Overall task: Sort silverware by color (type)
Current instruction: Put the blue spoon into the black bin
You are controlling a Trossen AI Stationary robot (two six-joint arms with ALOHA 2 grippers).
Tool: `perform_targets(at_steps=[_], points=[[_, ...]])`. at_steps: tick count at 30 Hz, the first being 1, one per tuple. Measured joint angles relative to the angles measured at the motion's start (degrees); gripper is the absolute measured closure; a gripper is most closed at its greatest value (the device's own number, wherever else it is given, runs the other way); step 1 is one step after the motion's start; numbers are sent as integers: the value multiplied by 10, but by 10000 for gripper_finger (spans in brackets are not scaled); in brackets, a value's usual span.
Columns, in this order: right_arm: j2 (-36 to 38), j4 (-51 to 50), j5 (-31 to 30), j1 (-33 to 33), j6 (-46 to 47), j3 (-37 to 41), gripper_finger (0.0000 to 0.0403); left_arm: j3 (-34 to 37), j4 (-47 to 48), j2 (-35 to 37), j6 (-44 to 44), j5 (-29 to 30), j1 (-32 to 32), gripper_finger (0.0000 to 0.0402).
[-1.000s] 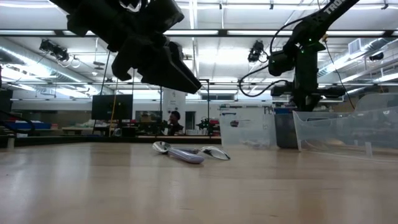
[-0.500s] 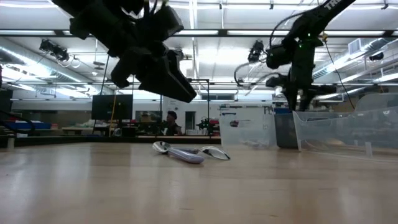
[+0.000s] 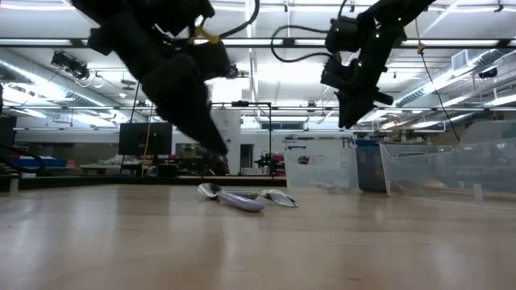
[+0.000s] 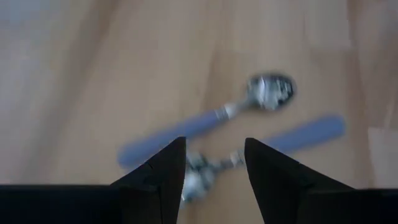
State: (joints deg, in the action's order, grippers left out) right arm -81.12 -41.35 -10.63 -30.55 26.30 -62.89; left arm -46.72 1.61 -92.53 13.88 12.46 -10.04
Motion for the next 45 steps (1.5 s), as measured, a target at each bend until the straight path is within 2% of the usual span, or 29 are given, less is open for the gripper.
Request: perform_targets(at_steps=[5,13,24,29,36,41,45], points=[[0,42,-56,68,-15,0,300,0,63,0,136,0,-45,230],[-3,120,-88,162,-76,0,300,0,98,0,330,6,-122,230],[-3,239,-89,240,-165,43,300,-6,183,0,608,127,-209,230],[-3,274,-70,262,-189,67,300,-45,246,-1,667,142,-233,237],[-3,299,-56,286,-219,94,300,-111,362,-1,737,177,-255,271],[-3,302,-41,301,-232,100,300,-126,377,-7,808,194,-269,288],[-3,305,-41,312,-244,100,300,-126,375,-29,854,184,-277,295]])
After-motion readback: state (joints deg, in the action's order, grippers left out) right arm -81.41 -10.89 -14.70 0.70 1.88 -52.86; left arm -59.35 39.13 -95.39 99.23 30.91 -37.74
